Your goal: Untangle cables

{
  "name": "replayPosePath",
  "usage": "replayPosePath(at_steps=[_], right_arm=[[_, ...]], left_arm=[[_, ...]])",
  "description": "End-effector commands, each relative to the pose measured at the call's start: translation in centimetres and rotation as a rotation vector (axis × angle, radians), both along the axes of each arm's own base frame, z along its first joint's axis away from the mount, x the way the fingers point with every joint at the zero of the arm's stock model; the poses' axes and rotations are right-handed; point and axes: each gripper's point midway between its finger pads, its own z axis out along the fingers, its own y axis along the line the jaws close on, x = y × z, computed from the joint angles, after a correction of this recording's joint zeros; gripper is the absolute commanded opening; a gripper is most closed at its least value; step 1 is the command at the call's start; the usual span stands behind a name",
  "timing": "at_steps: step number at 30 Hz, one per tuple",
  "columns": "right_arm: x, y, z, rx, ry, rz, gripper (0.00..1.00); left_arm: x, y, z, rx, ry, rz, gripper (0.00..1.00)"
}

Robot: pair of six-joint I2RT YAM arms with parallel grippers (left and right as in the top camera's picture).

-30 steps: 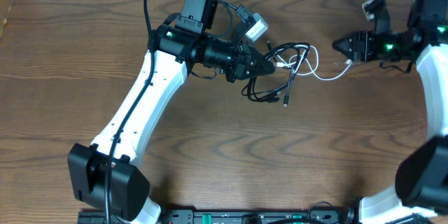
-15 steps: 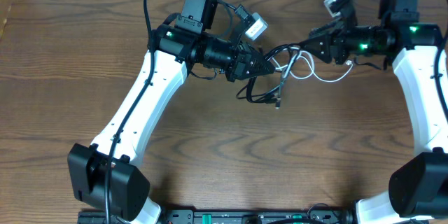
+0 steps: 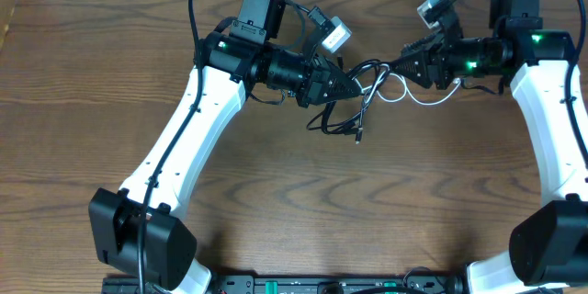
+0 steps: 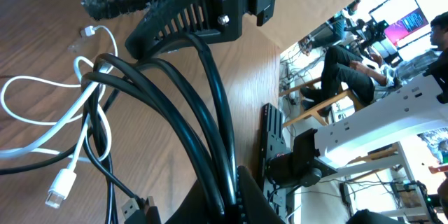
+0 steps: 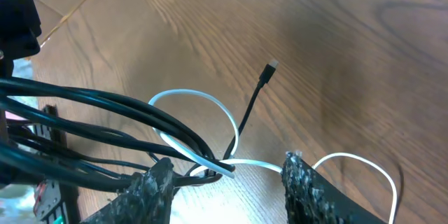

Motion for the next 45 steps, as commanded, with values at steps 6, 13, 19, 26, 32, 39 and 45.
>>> replayPosePath(at_steps=[6,13,19,26,32,39,45], right_arm=[[-0.9,3.3,-1.0,0.013,0.003,0.106,0.45],[-0.9,4.7,-2.1,0.010,0.012,0.147,0.39],[-0.5,5.0,-3.1,0.040,0.039,0.161,0.36],[0.2,5.1,-2.9,0.045,-0.001,0.163,0.30],[0.6,4.6,-2.8,0.042,-0.011,0.148,0.19],[1.5,1.4,-4.2,-0.027,0.051,0.034,0.01],[1.4,-1.7,-5.4,-0.073,0.148,-0.070,0.01]], left_arm=[[-0.3,0.1,1.3,-0.033,-0.001,-0.006,0.08],[-0.6,0.1,1.7,-0.051,0.020,-0.016,0.07],[-1.0,0.0,2.2,-0.080,0.032,-0.037,0.08],[-1.1,0.0,2.4,-0.089,0.047,-0.042,0.07],[-1.1,0.0,2.3,-0.089,0.047,-0.041,0.07],[-0.3,0.1,1.3,-0.026,0.045,0.012,0.07],[2.1,1.2,-1.4,0.141,0.044,0.171,0.07]])
